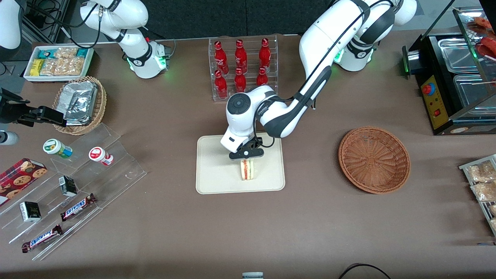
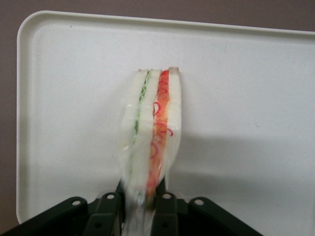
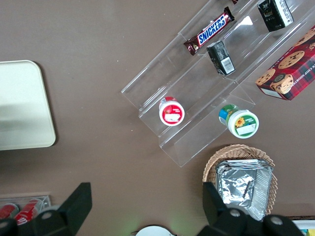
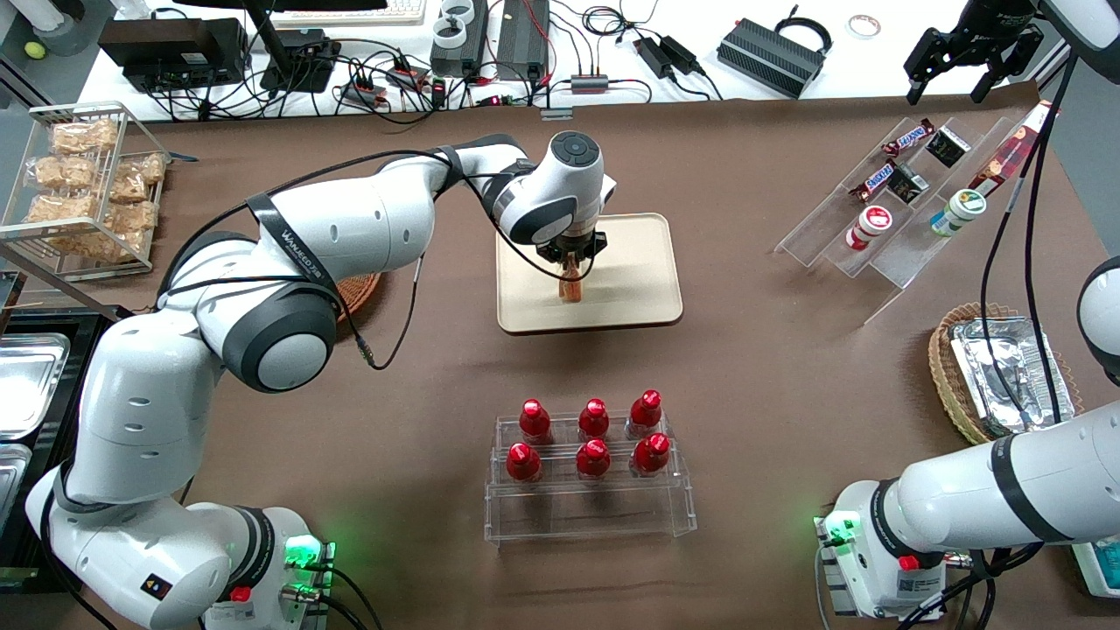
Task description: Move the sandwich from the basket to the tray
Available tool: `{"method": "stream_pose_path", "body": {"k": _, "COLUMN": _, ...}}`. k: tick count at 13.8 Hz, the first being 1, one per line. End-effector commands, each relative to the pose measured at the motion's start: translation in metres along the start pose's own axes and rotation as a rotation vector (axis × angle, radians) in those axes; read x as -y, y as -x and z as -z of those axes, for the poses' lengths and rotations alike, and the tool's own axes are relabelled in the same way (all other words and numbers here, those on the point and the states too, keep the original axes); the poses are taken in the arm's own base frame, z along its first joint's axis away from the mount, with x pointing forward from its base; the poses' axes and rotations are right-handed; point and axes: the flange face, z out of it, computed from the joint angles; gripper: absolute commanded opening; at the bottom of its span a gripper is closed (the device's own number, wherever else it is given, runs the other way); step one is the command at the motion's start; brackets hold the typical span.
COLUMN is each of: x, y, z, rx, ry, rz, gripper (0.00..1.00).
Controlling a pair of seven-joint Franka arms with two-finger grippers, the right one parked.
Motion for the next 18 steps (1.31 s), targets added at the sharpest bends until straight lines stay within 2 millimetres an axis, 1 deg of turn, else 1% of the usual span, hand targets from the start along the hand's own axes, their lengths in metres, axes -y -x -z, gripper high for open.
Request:
{"method": "stream_pose_path", "body": {"k": 1, "x": -0.003, "y": -0.011, "z": 0.025, "rx": -0.042, "ry": 0.008, "rz": 0.022, "gripper": 0.99}}
{"method": "stream_pose_path", "body": {"k": 2, "x": 0.003, "y": -0.016, "z": 0.038, "rx": -0.043, "ry": -0.003, "rz": 0.034, "gripper": 0.99}}
{"method": "stream_pose_path", "body": {"k": 3, "x": 0.008, "y": -0.023, "z": 0.061, "rx": -0.047, "ry": -0.013, "rz": 0.053, "gripper": 0.99}}
{"method": "stream_pose_path", "body": {"k": 4, "x": 0.016, "y": -0.032, "z": 0.087, "rx": -0.052, "ry": -0.027, "rz": 0.074, "gripper": 0.99}}
{"method": "stream_pose_path", "body": {"k": 5, "x": 0.029, "y": -0.044, "z": 0.111, "rx": -0.052, "ry": -0.038, "rz": 0.104, "gripper": 0.99}}
{"method": "stream_pose_path", "body": {"k": 7, "x": 0.049, "y": -0.054, "z": 0.168, "rx": -0.047, "ry": -0.002, "rz": 0.161, "gripper": 0.99}}
{"method": "stream_pose_path", "body": {"k": 8, "x": 0.07, "y": -0.062, "z": 0.198, "rx": -0.049, "ry": -0.007, "rz": 0.187, "gripper": 0.99}}
{"method": "stream_pose_path", "body": {"k": 9, "x": 0.096, "y": -0.071, "z": 0.219, "rx": -0.035, "ry": -0.048, "rz": 0.217, "gripper": 0.99}}
{"method": "stream_pose_path", "body": {"k": 10, "x": 0.12, "y": -0.078, "z": 0.239, "rx": -0.019, "ry": -0.079, "rz": 0.251, "gripper": 0.99}}
{"method": "stream_pose_path", "body": {"k": 11, "x": 0.138, "y": -0.079, "z": 0.259, "rx": -0.008, "ry": -0.091, "rz": 0.267, "gripper": 0.99}}
{"method": "stream_pose_path", "body": {"k": 12, "x": 0.16, "y": -0.081, "z": 0.275, "rx": 0.016, "ry": -0.116, "rz": 0.256, "gripper": 0.99}}
{"method": "stream_pose_path", "body": {"k": 13, "x": 0.188, "y": -0.088, "z": 0.291, "rx": 0.039, "ry": -0.122, "rz": 0.253, "gripper": 0.99}}
{"method": "stream_pose_path", "body": {"k": 14, "x": 0.214, "y": -0.092, "z": 0.311, "rx": 0.067, "ry": -0.11, "rz": 0.237, "gripper": 0.99}}
{"method": "stream_pose_path", "body": {"k": 16, "x": 0.269, "y": -0.1, "z": 0.337, "rx": 0.106, "ry": -0.114, "rz": 0.221, "gripper": 0.99}}
{"method": "stream_pose_path", "body": {"k": 17, "x": 0.291, "y": -0.098, "z": 0.346, "rx": 0.112, "ry": -0.113, "rz": 0.208, "gripper": 0.99}}
{"method": "stream_pose_path", "body": {"k": 18, "x": 0.319, "y": -0.097, "z": 0.352, "rx": 0.121, "ry": -0.103, "rz": 0.195, "gripper": 0.99}}
